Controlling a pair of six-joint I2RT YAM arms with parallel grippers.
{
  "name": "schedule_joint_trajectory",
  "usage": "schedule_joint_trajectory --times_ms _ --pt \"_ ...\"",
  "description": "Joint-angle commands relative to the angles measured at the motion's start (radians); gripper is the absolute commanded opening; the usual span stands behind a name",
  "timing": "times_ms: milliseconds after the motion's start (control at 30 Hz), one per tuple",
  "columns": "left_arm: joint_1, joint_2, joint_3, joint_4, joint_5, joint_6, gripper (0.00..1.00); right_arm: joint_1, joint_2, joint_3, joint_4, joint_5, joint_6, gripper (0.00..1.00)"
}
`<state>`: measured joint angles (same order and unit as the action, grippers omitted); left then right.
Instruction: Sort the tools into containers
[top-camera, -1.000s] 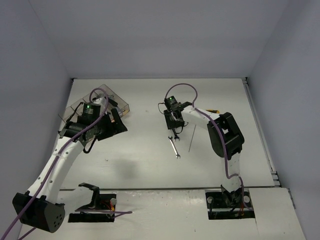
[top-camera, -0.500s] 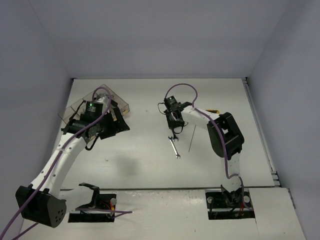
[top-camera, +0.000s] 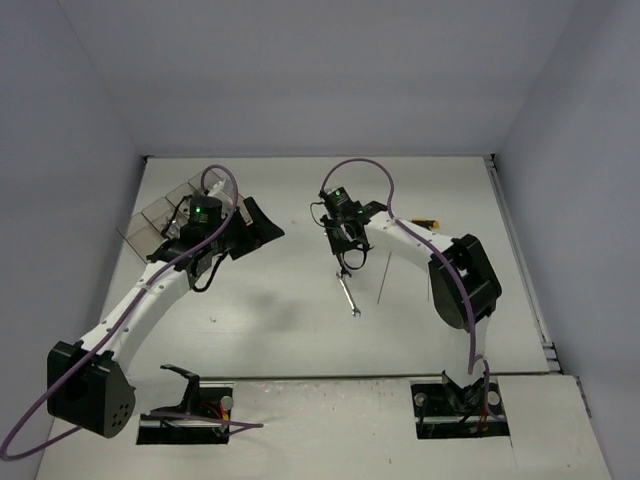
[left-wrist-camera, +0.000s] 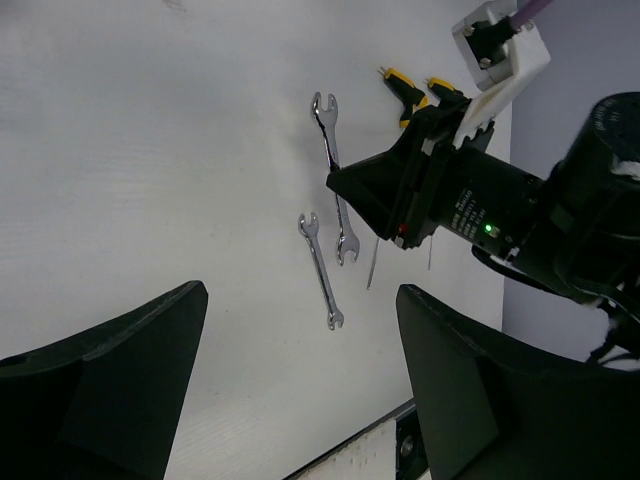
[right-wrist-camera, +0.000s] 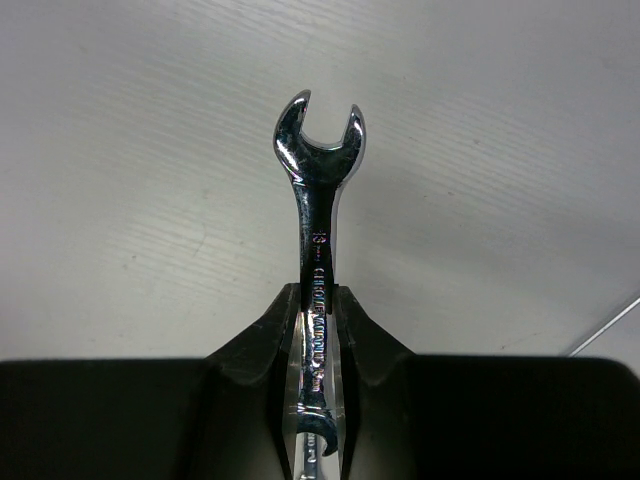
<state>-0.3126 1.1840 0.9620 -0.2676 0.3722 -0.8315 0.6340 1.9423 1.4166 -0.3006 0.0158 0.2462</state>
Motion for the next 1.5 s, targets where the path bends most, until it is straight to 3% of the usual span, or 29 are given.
schedule_joint_trajectory --times_ms 0,267,667,900,1267,1333,1433,1467 --pt "-0.033 0.039 -0.003 0.235 0.023 -0.066 0.74 0.027 -0.129 0.024 0.009 -0.046 -0.015 0.0" --pt "-0.095 0.145 0.021 0.34 -0.007 -0.101 0.73 0.075 -0.222 -0.002 0.078 -0.148 0.015 0.0" --pt "-0.132 0.254 0.103 0.347 -0.023 -0.107 0.67 0.118 -0.271 -0.036 0.143 -0.192 0.066 0.0" --pt "-0.153 0.29 0.094 0.351 -0.068 -0.117 0.44 0.122 -0.281 -0.043 0.178 -0.232 0.094 0.0" --pt "-0.177 0.33 0.098 0.352 -0.069 -0.135 0.35 0.122 -0.278 -0.036 0.199 -0.247 0.097 0.0" --pt "-0.175 0.33 0.102 0.355 -0.067 -0.135 0.27 0.124 -0.275 -0.034 0.201 -0.248 0.097 0.0" --pt "-0.176 0.327 0.112 0.361 -0.073 -0.131 0.0 0.124 -0.27 -0.033 0.201 -0.252 0.097 0.0" --pt "-0.175 0.329 0.116 0.362 -0.073 -0.131 0.0 0.124 -0.269 -0.033 0.201 -0.25 0.097 0.0"
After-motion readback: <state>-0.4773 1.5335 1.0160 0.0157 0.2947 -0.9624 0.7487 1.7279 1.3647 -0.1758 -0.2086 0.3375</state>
